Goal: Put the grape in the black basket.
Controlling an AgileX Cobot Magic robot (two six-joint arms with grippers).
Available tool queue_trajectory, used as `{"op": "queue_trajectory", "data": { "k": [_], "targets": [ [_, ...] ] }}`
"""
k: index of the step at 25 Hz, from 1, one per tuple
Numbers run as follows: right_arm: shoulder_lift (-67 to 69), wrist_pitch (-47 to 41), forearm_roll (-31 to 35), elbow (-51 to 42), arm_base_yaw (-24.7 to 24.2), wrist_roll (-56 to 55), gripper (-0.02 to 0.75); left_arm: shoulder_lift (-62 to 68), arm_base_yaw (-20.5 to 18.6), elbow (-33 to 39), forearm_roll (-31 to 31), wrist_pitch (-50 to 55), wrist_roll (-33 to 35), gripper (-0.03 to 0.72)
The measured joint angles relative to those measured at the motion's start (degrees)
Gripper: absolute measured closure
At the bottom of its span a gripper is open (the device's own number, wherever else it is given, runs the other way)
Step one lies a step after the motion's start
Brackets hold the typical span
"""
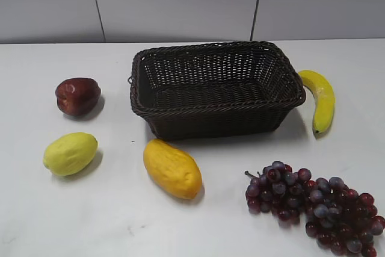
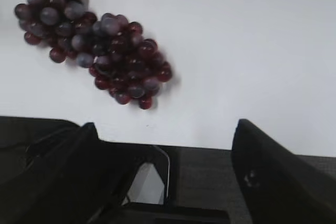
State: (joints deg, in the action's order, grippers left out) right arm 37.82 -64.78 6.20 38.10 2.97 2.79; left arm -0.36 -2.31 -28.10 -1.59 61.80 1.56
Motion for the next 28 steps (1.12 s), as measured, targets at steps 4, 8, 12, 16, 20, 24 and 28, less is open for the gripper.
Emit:
{"op": "queue_trajectory", "data": {
  "k": [4, 8, 12, 16, 20, 24, 28],
  "targets": [
    [10.7, -0.2, 4.6, 4.3, 0.0, 6.8, 0.147, 0.0, 0.0, 0.0, 0.0, 0.0, 0.0, 0.136],
    [20.3, -0.1, 4.9, 8.6, 1.0, 8.6, 0.147, 0.0, 0.0, 0.0, 0.0, 0.0, 0.0, 0.136],
    [29.5, 0.0, 4.2, 12.6, 6.8, 9.2, 0.147, 0.0, 0.0, 0.0, 0.0, 0.0, 0.0, 0.136],
    [36.9, 2.2, 2.2, 15.8, 15.0, 8.9, 0.147, 0.0, 0.0, 0.0, 0.0, 0.0, 0.0, 0.136],
    [42.8, 6.2, 2.2, 18.6, 20.5, 7.6, 0.147, 0.0, 0.0, 0.0, 0.0, 0.0, 0.0, 0.136],
    [48.4, 10.3, 2.2, 19.1, 24.1, 7.2, 0.148, 0.0, 0.0, 0.0, 0.0, 0.0, 0.0, 0.136],
    [54.8, 13.7, 0.4, 19.2, 27.3, 6.8, 0.148, 0.0, 0.0, 0.0, 0.0, 0.0, 0.0, 0.136]
  ]
}}
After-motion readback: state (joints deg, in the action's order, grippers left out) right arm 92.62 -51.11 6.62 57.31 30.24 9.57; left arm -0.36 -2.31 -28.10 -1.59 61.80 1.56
